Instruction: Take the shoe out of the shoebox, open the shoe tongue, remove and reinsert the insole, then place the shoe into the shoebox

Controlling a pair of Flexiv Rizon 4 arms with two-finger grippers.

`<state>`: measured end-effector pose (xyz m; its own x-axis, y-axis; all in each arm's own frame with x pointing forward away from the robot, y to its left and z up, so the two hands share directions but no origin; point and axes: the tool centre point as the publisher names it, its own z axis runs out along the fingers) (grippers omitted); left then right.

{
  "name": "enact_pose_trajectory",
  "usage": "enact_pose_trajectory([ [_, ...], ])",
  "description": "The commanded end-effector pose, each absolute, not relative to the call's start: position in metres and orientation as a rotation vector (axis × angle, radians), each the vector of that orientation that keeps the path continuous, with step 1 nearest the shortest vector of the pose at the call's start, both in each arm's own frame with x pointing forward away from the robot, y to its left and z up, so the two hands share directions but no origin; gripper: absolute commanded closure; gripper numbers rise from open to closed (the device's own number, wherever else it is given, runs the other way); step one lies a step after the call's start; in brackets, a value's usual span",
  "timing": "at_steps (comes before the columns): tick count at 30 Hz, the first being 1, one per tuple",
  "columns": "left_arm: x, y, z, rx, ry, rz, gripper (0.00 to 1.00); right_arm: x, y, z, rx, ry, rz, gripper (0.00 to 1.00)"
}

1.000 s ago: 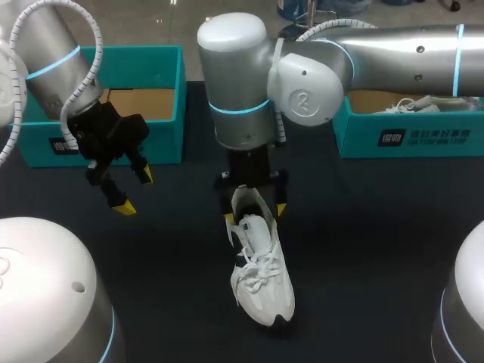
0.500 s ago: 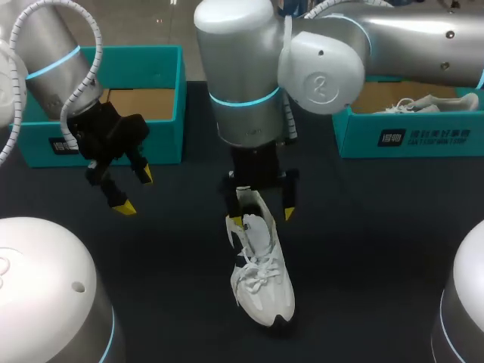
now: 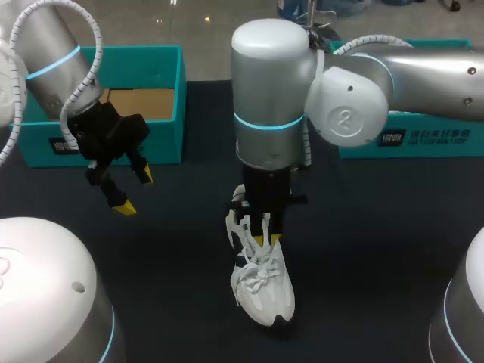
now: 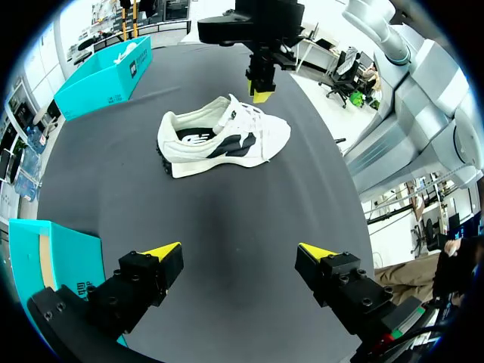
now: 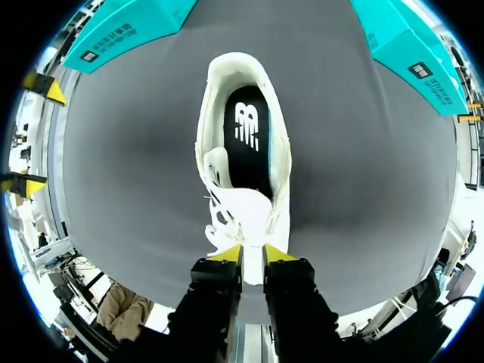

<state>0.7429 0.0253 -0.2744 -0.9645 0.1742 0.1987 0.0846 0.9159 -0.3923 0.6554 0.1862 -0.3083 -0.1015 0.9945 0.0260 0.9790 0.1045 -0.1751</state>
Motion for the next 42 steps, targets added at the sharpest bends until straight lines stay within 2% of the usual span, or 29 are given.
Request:
enact_pose_trajectory([
  [1, 0.743, 0.026, -0.275, -0.196, -2.848, 0.566, 0.00, 0.669, 0.186, -0.321, -1.974, -2.223, 0.137, 1.00],
  [10, 0.743, 0.026, -0.275, -0.196, -2.848, 0.566, 0.00, 0.701, 0.195, -0.345, -1.916, -2.254, 0.112, 1.00],
  [17, 0.743, 0.026, -0.275, -0.196, -2.848, 0.566, 0.00, 0.705, 0.188, -0.311, -1.866, -2.417, 0.037, 1.00],
  [21, 0.743, 0.026, -0.275, -0.196, -2.848, 0.566, 0.00, 0.721, 0.192, -0.294, -1.469, -2.712, -0.073, 1.00],
  [24, 0.743, 0.026, -0.275, -0.196, -2.848, 0.566, 0.00, 0.727, 0.186, -0.284, -1.362, -2.728, -0.107, 1.00],
  [25, 0.743, 0.026, -0.275, -0.196, -2.848, 0.566, 0.00, 0.729, 0.184, -0.282, -1.379, -2.695, -0.122, 0.86],
  [26, 0.743, 0.026, -0.275, -0.196, -2.848, 0.566, 0.00, 0.729, 0.184, -0.282, -1.379, -2.695, -0.122, 0.27],
  [27, 0.743, 0.026, -0.275, -0.196, -2.848, 0.566, 0.00, 0.729, 0.184, -0.282, -1.379, -2.695, -0.122, 0.00],
  [42, 0.743, 0.026, -0.275, -0.196, -2.848, 0.566, 0.00, 0.729, 0.184, -0.282, -1.379, -2.695, -0.122, 0.00],
])
